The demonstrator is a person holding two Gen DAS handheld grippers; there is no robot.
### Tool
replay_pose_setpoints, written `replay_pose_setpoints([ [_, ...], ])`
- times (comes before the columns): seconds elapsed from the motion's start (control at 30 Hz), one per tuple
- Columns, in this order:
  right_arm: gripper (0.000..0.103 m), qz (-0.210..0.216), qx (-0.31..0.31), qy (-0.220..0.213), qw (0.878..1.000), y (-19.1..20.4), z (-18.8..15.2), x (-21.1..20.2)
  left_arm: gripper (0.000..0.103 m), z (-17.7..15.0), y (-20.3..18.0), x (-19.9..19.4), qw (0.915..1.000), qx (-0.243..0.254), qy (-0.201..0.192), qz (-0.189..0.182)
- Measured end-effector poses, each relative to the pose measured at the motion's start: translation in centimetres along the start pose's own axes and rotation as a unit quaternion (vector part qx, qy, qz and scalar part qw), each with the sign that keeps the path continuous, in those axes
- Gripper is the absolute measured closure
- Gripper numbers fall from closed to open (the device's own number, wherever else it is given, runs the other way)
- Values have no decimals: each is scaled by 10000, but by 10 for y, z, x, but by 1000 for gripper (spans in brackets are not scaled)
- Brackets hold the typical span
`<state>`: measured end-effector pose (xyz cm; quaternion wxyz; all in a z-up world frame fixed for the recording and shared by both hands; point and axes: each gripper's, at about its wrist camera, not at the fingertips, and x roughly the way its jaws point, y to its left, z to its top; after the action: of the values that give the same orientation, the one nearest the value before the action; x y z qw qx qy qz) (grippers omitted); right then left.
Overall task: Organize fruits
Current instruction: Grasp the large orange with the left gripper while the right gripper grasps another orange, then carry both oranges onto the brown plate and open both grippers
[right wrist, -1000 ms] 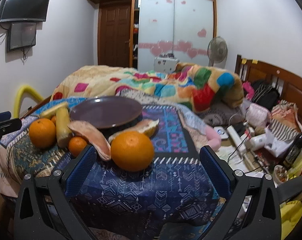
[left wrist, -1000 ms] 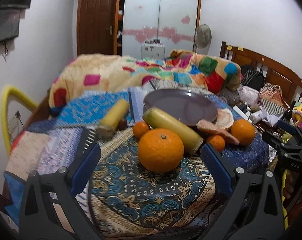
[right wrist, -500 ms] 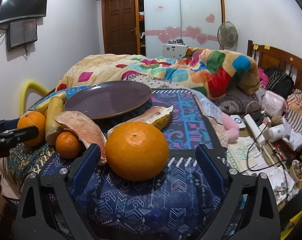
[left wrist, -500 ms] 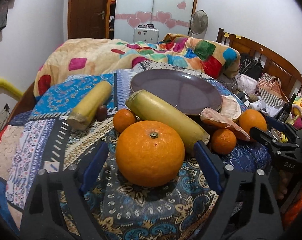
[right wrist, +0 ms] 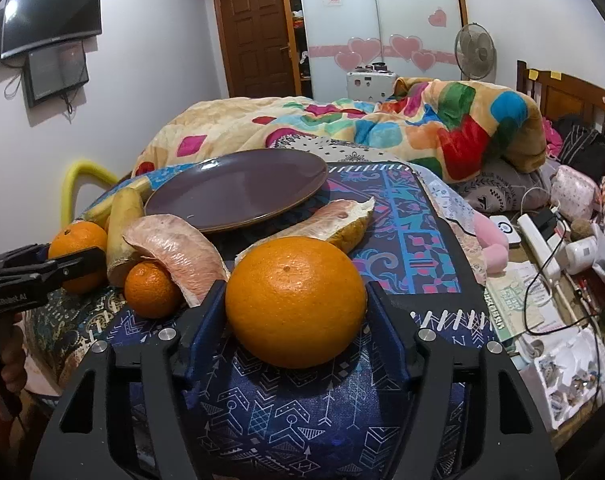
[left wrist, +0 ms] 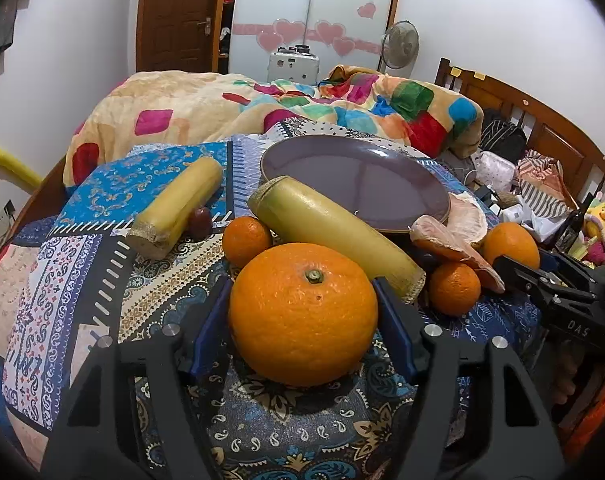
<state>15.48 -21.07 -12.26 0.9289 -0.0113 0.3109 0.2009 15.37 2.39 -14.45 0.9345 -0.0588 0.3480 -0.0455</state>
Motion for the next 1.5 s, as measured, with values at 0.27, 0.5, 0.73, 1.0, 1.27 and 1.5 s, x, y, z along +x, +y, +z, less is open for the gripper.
replay_pose_setpoints([
  [0.27,39,-85,-33,23,10000,1,2,-3,35,2,-2,-4,9999,62,80,71],
  [0.5,39,-140,-91,-149,9998,5,9,-16,35,10,-1,-18,9999,80,-54,141],
  [0.73,40,-158,-148,-466,9987,8,27,-29,35,34,-7,-38,9986,230,-421,214],
  [1.0,40,-176,-247,-854,9959,12,53,-36,35,64,-19,-45,9956,436,-790,238],
  [1.27,40,-257,-410,-1084,9929,19,78,-29,35,93,-27,-31,9941,569,-896,234],
  [1.5,39,-349,-597,-1065,9919,25,90,-10,35,111,-28,-8,9950,581,-769,245],
])
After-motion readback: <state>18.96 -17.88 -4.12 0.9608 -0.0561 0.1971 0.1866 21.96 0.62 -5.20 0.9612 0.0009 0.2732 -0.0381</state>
